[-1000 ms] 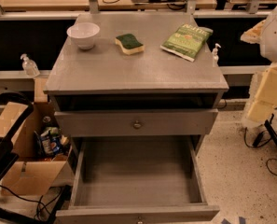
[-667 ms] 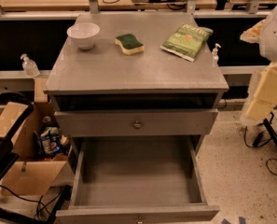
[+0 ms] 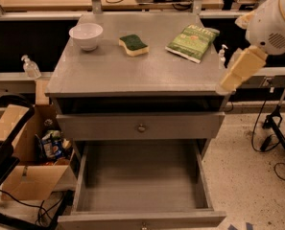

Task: Place sponge into middle drawer

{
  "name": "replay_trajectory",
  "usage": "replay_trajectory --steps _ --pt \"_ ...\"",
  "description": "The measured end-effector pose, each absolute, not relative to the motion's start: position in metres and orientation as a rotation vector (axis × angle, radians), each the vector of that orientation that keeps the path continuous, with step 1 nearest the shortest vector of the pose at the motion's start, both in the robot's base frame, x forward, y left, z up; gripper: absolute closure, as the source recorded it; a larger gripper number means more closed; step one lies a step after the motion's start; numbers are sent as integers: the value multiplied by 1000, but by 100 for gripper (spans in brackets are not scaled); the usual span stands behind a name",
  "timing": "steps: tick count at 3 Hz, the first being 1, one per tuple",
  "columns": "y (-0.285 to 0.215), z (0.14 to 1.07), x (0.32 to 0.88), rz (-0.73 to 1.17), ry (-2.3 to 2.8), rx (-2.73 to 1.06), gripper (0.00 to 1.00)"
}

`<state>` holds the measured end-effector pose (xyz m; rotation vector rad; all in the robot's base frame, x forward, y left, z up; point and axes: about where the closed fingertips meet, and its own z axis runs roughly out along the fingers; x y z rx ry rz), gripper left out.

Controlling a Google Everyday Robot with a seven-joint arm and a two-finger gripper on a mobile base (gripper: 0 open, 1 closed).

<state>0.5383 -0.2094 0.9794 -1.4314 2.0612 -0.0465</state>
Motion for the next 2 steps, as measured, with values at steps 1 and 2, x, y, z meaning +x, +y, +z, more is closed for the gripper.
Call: replay_trajectory --steps 1,2 --pt "-199 999 617 -22 1927 -1258 0" --pt "-183 1012 662 23 1834 -1119 0"
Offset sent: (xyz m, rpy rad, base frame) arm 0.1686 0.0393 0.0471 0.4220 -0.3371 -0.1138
